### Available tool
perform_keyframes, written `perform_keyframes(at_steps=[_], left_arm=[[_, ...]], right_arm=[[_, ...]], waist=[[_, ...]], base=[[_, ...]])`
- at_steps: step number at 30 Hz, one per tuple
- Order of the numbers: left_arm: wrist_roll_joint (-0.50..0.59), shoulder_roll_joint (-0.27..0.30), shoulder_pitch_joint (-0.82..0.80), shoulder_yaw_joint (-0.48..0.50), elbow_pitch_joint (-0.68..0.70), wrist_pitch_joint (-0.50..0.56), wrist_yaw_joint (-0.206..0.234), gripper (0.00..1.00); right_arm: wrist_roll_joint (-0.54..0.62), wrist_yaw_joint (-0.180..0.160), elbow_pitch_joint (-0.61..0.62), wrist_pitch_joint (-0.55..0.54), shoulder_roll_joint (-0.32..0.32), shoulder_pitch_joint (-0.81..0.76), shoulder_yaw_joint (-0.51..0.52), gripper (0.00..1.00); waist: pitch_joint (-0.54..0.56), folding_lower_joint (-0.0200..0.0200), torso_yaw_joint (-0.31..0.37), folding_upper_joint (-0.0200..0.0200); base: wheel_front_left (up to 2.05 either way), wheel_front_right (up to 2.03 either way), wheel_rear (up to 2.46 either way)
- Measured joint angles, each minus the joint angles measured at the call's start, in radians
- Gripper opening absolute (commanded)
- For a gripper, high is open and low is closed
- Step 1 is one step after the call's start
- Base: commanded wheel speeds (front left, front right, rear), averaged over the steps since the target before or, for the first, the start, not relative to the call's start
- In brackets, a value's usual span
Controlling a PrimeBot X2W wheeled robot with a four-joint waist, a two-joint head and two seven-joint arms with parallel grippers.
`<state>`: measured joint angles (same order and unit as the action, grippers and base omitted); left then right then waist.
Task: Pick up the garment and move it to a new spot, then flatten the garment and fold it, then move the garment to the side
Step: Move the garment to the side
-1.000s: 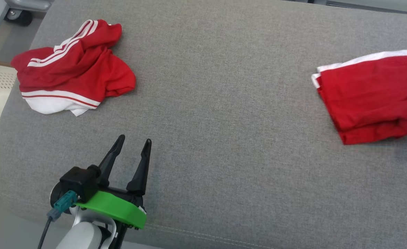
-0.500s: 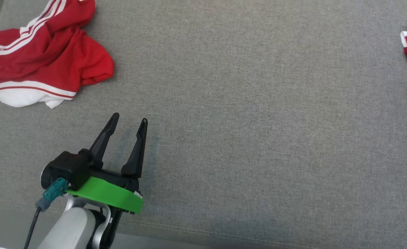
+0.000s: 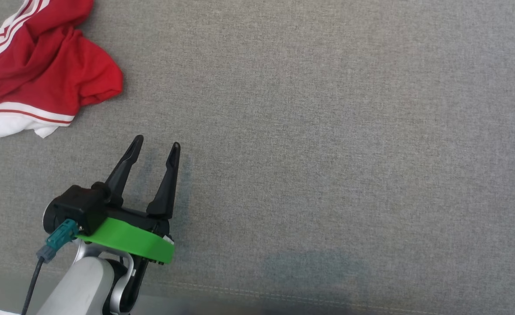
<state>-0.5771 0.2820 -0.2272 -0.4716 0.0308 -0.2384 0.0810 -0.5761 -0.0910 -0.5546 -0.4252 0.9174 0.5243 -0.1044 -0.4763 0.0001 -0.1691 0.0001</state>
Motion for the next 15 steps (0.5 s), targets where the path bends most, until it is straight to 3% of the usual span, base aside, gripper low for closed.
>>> perform_keyframes(at_steps=[1,8,15], left_arm=[[0.0,0.0,0.0,0.0,0.0,0.0,0.0,1.0],[0.0,-0.005,0.0,0.012,-0.002,0.0,0.005,1.0],[-0.006,-0.021,0.0,0.023,-0.025,-0.002,0.007,1.0]], right_arm=[[0.013,-0.002,-0.002,0.011,0.0,-0.001,0.0,1.0],[0.035,-0.009,-0.024,0.054,-0.014,-0.002,-0.006,1.0],[0.069,-0.018,0.004,0.189,-0.026,0.0,0.011,1.0]], waist=[[-0.001,0.0,0.0,0.0],[-0.002,0.0,0.006,0.0],[0.03,0.0,0.018,0.0]], base=[[0.0,0.0,0.0],[0.0,0.0,0.0],[0.0,0.0,0.0]])
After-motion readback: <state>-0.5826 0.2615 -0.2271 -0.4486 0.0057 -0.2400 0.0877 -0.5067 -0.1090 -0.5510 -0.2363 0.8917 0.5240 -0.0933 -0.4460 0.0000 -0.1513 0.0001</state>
